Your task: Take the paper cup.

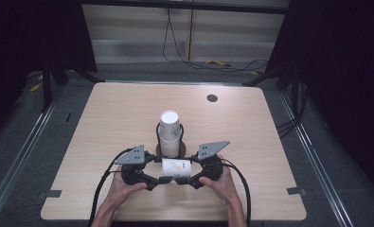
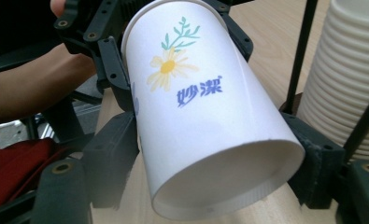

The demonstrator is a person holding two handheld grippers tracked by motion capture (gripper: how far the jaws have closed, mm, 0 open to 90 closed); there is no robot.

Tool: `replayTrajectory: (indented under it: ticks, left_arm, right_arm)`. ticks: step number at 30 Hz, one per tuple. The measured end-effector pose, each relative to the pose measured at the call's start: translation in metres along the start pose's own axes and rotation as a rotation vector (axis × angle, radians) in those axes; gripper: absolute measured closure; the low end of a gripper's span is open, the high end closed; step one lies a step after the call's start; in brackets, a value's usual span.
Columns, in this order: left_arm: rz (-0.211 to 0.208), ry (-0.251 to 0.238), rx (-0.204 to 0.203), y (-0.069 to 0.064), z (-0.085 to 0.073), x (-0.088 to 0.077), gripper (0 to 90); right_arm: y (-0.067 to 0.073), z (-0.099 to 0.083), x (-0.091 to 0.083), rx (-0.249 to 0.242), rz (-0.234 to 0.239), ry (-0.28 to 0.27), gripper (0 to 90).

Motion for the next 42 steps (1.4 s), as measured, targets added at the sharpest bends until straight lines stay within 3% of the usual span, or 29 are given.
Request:
replayTrajectory:
  ticks: [13, 17, 24, 28, 30, 42]
  left_arm:
    - [0.037, 0.009, 0.006, 0.001, 0.001, -0.006, 26.3]
    - [0.049, 0.016, 0.005, 0.002, 0.001, -0.007, 26.2]
    - [0.081, 0.022, -0.013, 0.006, -0.001, -0.011, 26.3]
    - [0.109, 0.044, -0.030, 0.009, -0.003, -0.013, 26.4]
    - [0.110, 0.043, -0.033, 0.010, -0.003, -0.015, 26.4]
    - [0.146, 0.071, -0.020, 0.009, -0.002, -0.025, 26.3]
  right_arm:
    - [-0.003, -0.001, -0.005, 0.007, -0.086, -0.059, 14.0]
    - [-0.003, -0.002, -0.008, -0.033, -0.160, -0.093, 12.8]
    - [-0.006, -0.006, -0.017, -0.029, -0.250, -0.146, 12.5]
    - [-0.009, -0.008, -0.023, -0.030, -0.350, -0.183, 10.8]
    - [-0.010, -0.009, -0.025, -0.036, -0.373, -0.194, 10.9]
    - [-0.018, -0.015, -0.033, -0.025, -0.558, -0.253, 12.7]
Point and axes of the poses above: each handheld gripper's, and its own axes: x roughly forward along the jaws, z roughly out of its top, y roughly to its left, the point moved 5 cm from there along x, roughly forward along the jaws, and after that the axes turned 5 degrees about -y, right-handed, at the moved point
